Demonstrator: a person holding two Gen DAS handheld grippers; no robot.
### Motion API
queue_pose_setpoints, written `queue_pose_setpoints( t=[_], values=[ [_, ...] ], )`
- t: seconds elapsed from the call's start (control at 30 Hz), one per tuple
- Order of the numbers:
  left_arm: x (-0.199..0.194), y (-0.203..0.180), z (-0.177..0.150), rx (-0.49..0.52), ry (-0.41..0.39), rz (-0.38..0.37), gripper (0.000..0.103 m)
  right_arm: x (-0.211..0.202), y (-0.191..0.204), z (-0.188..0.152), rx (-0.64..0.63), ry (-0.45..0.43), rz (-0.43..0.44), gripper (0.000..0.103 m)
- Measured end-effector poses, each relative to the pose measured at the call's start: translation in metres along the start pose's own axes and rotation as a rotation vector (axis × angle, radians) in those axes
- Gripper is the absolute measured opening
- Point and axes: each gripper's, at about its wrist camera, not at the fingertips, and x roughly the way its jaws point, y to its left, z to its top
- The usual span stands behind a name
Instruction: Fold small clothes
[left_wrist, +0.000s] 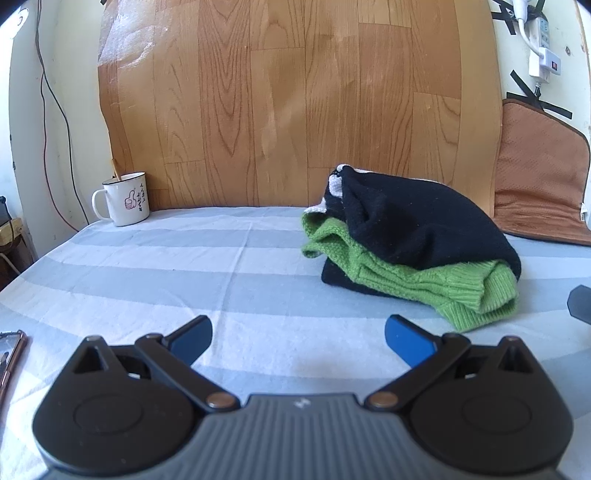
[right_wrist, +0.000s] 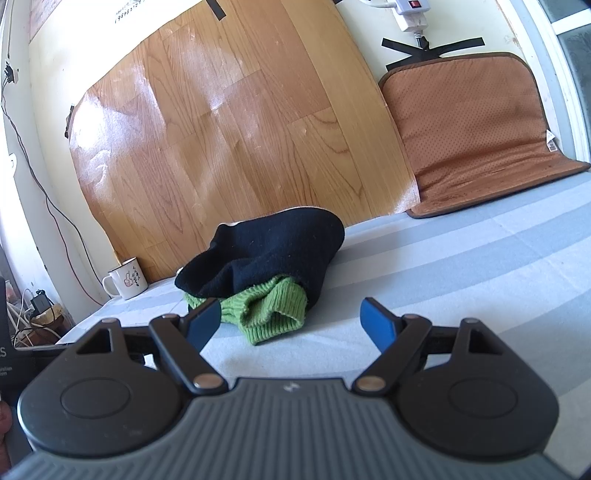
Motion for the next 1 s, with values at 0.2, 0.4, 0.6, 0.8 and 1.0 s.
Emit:
queue_pose_setpoints(
  t=[0.2,0.4,0.6,0.8,1.0],
  values=[
    [0.0007,-0.0002,0.0004,0.005,0.003,0.004,0.103,0.0007,-0.0001,0.0007,-0.001,0.002,0.000,0.085],
    [0.0016,0.0001,0.0007,0.004,0.005,0.004,0.103,0.0013,-0.0004,0.0009,-0.004,0.008,0.002,0.085],
    [0.0011,-0.0005,0.0006,0.009,-0.001,0.011,0.103,0.0008,-0.0005,0.0009,-0.003,0.008,0.003,0.085],
    [0.0002,-0.0012,0.0003,0.017,-0.010,0.011,0.103,0.0008,-0.0008,0.0013,-0.004,0.008,0.004,0.085],
    [-0.0038,-0.0031,-0.0014,0.033,-0.041,-0.013,0.103,0.0014,-0.0012,0.0018,-0.004,0.010,0.005,0.085]
  ],
)
